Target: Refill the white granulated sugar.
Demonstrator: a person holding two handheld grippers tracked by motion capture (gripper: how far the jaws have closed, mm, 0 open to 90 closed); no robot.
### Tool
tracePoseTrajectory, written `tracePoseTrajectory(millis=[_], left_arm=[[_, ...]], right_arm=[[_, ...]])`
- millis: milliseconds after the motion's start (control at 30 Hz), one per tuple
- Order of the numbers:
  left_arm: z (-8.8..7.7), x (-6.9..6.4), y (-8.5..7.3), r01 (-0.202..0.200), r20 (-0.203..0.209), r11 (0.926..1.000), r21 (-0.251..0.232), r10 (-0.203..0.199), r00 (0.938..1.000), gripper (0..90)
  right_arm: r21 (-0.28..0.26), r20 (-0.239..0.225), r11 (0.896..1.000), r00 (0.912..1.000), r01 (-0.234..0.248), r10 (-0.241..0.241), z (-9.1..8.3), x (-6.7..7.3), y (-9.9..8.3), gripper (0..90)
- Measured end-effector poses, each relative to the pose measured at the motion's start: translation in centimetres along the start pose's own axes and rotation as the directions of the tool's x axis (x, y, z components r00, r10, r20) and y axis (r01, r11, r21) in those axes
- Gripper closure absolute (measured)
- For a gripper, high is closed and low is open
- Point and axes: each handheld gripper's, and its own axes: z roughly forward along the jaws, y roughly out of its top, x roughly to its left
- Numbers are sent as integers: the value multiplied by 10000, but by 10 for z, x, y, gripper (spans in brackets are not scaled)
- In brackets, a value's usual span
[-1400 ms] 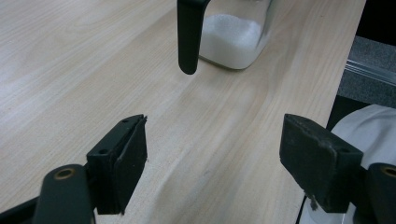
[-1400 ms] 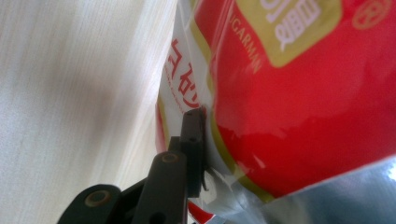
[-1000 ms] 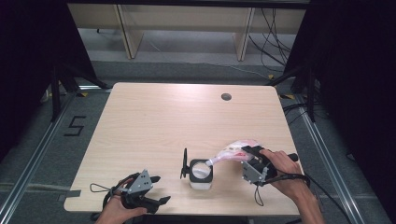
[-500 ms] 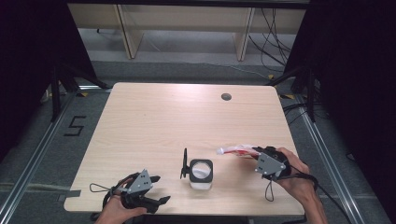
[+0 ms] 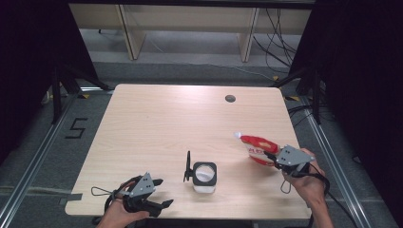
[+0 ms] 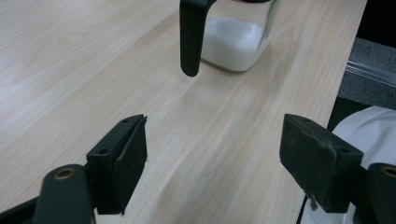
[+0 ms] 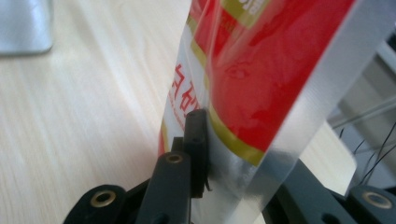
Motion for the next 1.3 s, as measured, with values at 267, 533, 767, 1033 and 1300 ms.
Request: tracePoseTrajectory(millis=[267, 533, 767, 1033, 1300], left_arm=[[-1, 1, 1, -41, 31, 9999, 110, 40, 10000, 229], [-1, 0, 1, 137, 62, 9999, -48, -137, 9999, 228], [-1, 1, 1, 43, -21, 10000, -38, -43, 10000, 227], [0, -1, 1, 155, 57, 9998, -91, -154, 9999, 226], [-4, 1, 3, 131, 19, 9999, -64, -131, 9999, 227]], right_arm=[[-695, 168, 9773, 9793, -2002, 2018, -8, -4, -26, 777], [-1126, 337, 9352, 9394, -3357, 3412, -14, -3, -43, 774], [-1054, 577, 9156, 9168, -3881, 3952, -16, -1, -45, 611], [-980, 974, 8506, 8457, -5166, 5248, -29, 16, -53, 402], [-897, 1339, 8416, 8309, -5327, 5401, -38, 35, -49, 347]])
